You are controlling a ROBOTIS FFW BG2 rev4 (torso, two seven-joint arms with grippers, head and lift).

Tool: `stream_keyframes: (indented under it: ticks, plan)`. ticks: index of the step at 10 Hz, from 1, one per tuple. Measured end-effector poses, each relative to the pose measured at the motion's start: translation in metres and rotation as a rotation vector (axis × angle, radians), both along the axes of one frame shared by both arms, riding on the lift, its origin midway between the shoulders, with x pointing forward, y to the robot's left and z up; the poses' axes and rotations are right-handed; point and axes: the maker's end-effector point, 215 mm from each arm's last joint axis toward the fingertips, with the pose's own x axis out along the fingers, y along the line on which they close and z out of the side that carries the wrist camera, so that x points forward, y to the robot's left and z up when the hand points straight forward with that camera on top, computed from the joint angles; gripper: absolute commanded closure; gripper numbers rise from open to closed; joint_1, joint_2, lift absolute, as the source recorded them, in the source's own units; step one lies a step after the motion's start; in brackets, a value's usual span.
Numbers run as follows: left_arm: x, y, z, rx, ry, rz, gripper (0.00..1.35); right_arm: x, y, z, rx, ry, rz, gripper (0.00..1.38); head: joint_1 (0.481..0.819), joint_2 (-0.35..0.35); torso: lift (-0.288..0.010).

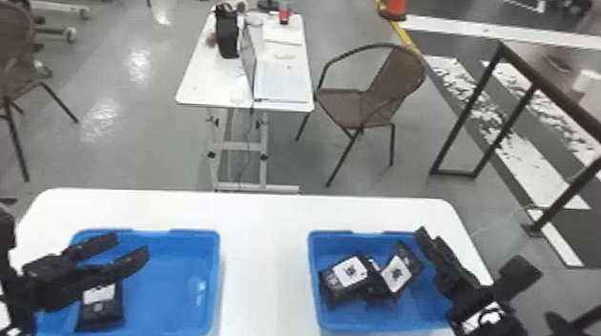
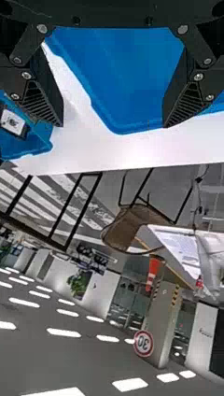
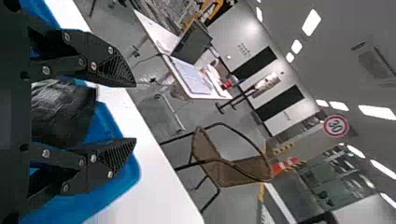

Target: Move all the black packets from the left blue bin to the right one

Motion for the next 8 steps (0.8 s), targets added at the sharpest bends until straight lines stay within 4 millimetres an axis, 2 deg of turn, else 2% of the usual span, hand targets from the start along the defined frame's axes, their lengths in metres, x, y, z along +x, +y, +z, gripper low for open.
stream_keyframes:
  ticks: [2, 4, 6, 8]
  plan:
    - [-0.015, 0.048, -0.02, 0.131, 0.107, 0.07, 0.29, -0.002, 0.003, 0.056, -0.019, -0.137, -0.051, 0.27, 0.695, -0.102, 0.0]
    - [-0.026, 0.078, -0.037, 0.292, 0.227, 0.054, 0.3, -0.006, 0.009, 0.095, 0.001, -0.227, -0.058, 0.28, 0.695, -0.067, 0.0]
    - [-0.035, 0.101, -0.055, 0.421, 0.342, 0.043, 0.3, -0.011, 0.014, 0.11, 0.027, -0.263, -0.057, 0.28, 0.695, -0.03, 0.0]
    - [-0.035, 0.107, -0.071, 0.485, 0.394, 0.018, 0.31, -0.018, 0.016, 0.105, 0.045, -0.26, -0.058, 0.28, 0.695, -0.018, 0.0]
